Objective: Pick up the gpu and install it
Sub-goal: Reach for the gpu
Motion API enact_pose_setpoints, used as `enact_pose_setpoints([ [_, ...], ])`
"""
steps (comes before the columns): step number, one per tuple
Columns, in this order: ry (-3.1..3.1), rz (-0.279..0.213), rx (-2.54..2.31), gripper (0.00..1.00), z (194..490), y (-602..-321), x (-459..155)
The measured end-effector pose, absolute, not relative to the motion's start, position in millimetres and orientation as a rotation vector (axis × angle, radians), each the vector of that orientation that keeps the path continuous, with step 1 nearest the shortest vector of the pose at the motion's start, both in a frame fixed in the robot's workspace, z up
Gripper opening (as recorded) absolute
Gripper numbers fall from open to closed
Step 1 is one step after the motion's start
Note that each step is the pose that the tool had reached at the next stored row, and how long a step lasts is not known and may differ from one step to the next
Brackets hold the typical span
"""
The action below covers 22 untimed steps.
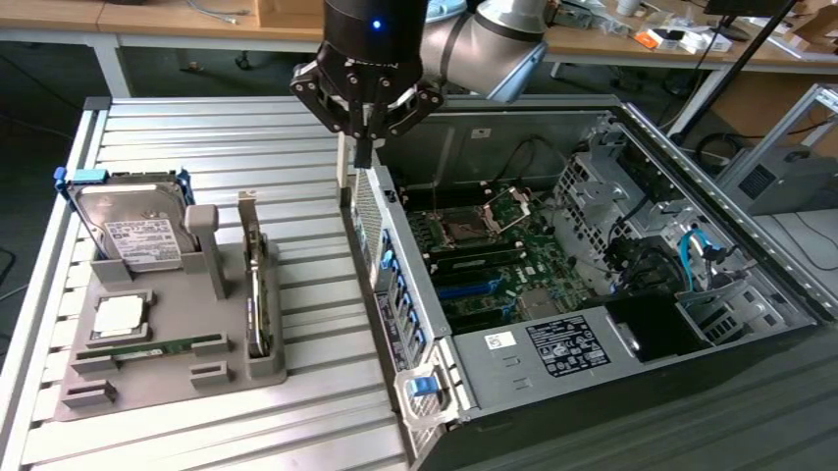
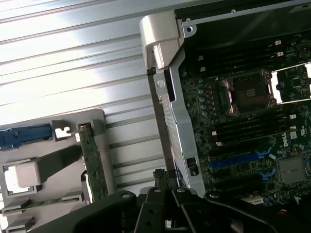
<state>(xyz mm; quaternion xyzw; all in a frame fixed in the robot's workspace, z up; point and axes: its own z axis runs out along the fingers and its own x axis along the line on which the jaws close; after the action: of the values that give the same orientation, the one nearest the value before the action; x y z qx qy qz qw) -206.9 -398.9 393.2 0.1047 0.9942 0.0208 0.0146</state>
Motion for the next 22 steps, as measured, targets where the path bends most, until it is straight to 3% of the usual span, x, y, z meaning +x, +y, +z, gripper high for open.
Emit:
enact_pose_setpoints([
  [22, 3.095, 0.065, 0.326, 0.11, 393.1, -398.9, -215.3],
])
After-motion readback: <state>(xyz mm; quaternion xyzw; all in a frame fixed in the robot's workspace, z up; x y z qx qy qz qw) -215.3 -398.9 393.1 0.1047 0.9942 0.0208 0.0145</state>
